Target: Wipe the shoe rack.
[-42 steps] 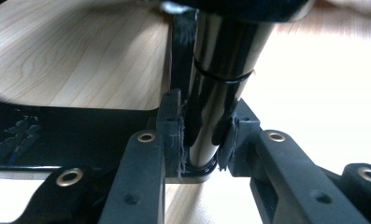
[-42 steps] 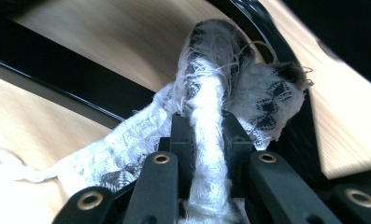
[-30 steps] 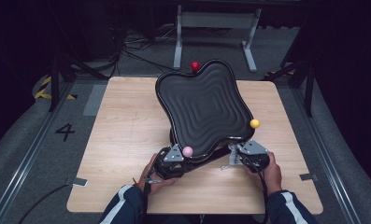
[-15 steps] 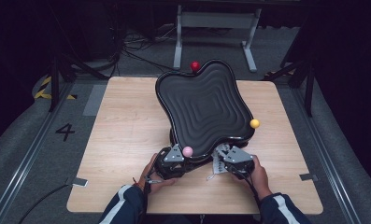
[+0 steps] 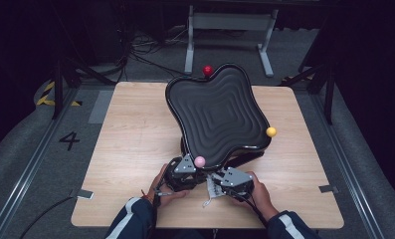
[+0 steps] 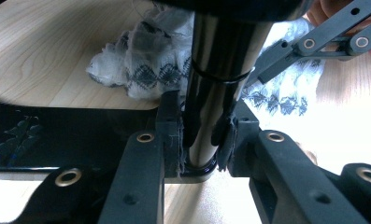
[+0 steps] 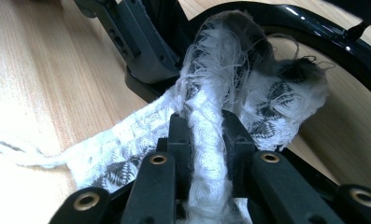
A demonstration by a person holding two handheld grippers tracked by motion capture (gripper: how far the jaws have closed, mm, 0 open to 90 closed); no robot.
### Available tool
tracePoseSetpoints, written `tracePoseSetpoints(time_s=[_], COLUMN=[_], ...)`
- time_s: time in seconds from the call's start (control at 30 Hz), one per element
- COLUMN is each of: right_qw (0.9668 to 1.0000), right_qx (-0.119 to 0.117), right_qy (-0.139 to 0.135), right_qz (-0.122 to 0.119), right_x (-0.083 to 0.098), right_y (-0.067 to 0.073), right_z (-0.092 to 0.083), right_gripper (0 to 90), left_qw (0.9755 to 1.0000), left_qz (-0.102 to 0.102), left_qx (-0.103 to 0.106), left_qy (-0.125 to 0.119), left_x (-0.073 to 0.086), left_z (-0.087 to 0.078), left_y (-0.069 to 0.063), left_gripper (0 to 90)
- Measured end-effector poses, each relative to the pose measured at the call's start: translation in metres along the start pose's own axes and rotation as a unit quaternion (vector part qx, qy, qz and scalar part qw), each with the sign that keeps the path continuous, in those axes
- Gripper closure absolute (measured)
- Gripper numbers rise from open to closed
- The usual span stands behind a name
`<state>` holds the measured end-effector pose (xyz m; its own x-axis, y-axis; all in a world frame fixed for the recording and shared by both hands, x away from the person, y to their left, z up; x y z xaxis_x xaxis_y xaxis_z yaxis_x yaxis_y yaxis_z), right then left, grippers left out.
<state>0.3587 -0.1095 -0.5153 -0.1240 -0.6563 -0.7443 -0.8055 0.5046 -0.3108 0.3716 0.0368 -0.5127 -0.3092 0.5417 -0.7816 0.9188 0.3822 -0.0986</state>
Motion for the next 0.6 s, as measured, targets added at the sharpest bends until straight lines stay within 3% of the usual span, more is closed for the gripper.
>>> tracePoseSetpoints(time_s=[0.13,0.33,0.6], right_qw=[0.9998,0.9999,1.0000], right_qx=[-0.007,-0.007,0.003], right_qy=[-0.007,-0.011,0.000], right_qz=[0.015,-0.007,-0.003], right_x=[0.000,-0.004,0.001], right_y=[-0.001,0.006,-0.005], right_z=[0.000,0.003,-0.001], right_gripper=[77.6,77.9,78.7], left_qw=[1.0000,1.0000,1.0000], left_qz=[0.000,0.003,0.003], left_qx=[0.001,0.000,-0.003], left_qy=[-0.002,0.000,0.004], left_x=[0.000,0.000,0.001], left_z=[0.000,0.000,0.000], left_y=[0.000,0.000,0.000], left_gripper=[72.4,72.5,72.5])
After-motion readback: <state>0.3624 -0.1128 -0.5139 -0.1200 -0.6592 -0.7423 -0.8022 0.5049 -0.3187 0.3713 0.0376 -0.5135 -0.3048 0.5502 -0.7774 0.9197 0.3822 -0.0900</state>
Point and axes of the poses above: each handheld gripper's, and its own axes: z roughly forward along the jaws, x roughly out of its underside, y roughly to its left, the point moved 6 cm from there along z, roughly forward along the jaws, and after that the axes turned 3 degrees about x, right-handed, at the moved point
